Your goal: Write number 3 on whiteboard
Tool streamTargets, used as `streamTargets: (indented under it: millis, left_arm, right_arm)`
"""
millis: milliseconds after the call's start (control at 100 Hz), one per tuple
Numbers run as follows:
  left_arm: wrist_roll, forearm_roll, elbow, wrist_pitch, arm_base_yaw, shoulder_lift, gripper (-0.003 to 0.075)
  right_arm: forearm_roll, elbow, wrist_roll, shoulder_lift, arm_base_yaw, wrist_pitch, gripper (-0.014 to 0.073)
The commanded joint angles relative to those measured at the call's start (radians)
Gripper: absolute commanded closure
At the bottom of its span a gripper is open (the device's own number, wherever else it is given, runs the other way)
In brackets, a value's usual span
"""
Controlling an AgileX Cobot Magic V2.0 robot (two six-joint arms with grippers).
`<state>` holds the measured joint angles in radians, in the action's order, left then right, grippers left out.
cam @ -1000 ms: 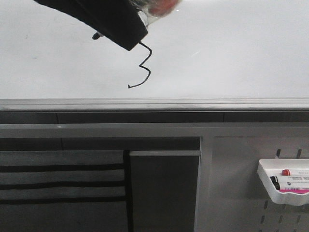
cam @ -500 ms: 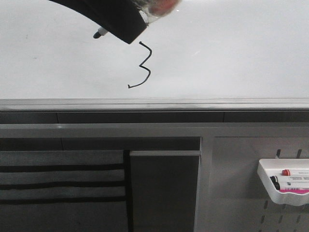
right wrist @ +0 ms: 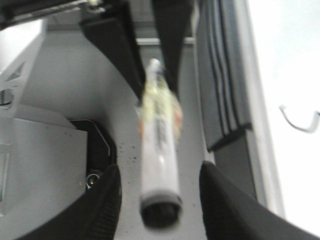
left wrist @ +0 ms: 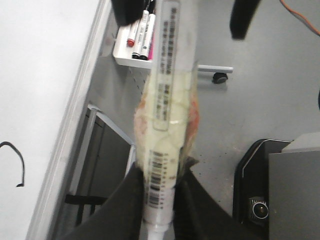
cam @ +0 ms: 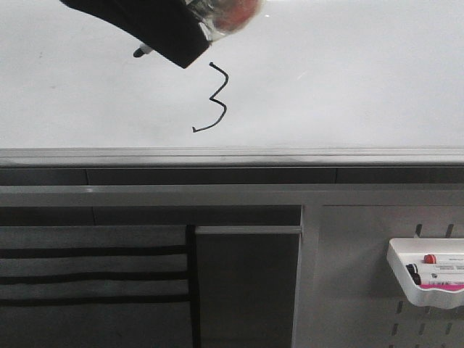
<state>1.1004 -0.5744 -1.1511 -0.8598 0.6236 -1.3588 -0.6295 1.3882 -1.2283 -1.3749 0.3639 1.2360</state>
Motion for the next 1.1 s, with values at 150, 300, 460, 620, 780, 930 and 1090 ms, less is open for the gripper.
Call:
streamTargets:
  millis: [150, 300, 460, 620, 780, 930, 1090]
  left_arm:
    - [-0.131, 0.036, -0.004, 0.234, -0.114, 0.023, 0.0681]
    - [-0.224, 0.033, 0.077, 0.385, -0.287, 0.023, 0.0681]
    - [-0.331, 0.017, 0.176, 0.579, -0.422, 0.023, 0.0681]
    - [-0.344, -0.021, 0.238, 0.681, -0.485, 0.023, 0.0681]
    - [-0.344, -0.028, 0.252, 0.69, -0.491, 0.009, 0.0681]
    - [-0.344, -0.032, 0.252, 0.688, -0.491, -0.021, 0.0681]
    - [-0.344, -0.036, 0.252, 0.686, -0.491, -0.027, 0.0678]
  right_arm:
    - [0.072, 0.044, 0.268, 0.126, -0.189, -0.033, 0.0263]
    - [0.07, 0.034, 0.325, 0.164, -0.31, -0.03, 0.0263]
    - [0.07, 0.023, 0.325, 0.167, -0.33, -0.033, 0.0263]
    - [0.064, 0.016, 0.327, 0.167, -0.33, -0.049, 0.0263]
    - [0.062, 0.016, 0.327, 0.167, -0.33, -0.055, 0.0263]
    - [0.062, 0.016, 0.327, 0.167, -0.33, -0.055, 0.0263]
    - [0.059, 0.016, 0.327, 0.167, -0.33, -0.055, 0.0263]
